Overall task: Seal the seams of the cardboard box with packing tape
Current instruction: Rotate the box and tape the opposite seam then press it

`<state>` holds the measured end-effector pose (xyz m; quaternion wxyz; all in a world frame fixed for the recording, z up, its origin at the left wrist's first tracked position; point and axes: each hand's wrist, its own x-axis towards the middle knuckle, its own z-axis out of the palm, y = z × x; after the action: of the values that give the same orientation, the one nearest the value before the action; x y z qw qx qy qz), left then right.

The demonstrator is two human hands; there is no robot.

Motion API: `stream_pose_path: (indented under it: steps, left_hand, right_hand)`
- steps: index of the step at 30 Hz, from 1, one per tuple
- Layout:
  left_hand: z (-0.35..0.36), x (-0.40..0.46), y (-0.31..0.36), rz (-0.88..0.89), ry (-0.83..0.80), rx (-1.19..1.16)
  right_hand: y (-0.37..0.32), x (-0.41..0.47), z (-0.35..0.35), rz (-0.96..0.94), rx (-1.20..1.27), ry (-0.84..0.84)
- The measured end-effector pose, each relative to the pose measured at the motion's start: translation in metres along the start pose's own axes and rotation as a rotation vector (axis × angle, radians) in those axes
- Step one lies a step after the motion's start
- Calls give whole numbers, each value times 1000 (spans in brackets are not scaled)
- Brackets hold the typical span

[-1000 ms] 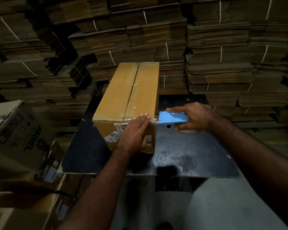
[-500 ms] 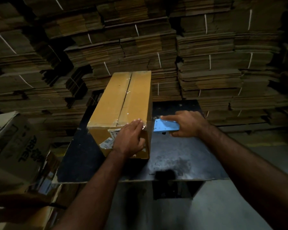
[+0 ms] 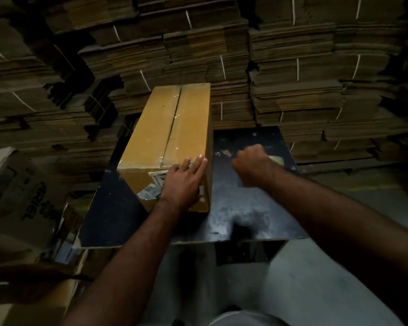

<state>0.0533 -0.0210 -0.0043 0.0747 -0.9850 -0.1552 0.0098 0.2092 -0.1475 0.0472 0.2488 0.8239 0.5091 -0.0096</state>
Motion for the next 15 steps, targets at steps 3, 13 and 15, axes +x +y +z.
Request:
stream_pose_path:
  steps: [3,13,15]
  left_hand:
    - [2,1,-2,-20,34,-11]
    - [23,5,-1,-4,212,-123]
    - [27,6,-1,-1,229,-127]
  right_hand:
    - [23,-15,35,92,156,-54]
    - [-16,-15,169,520,827,7]
    - [-34,-11,196,557,757,7]
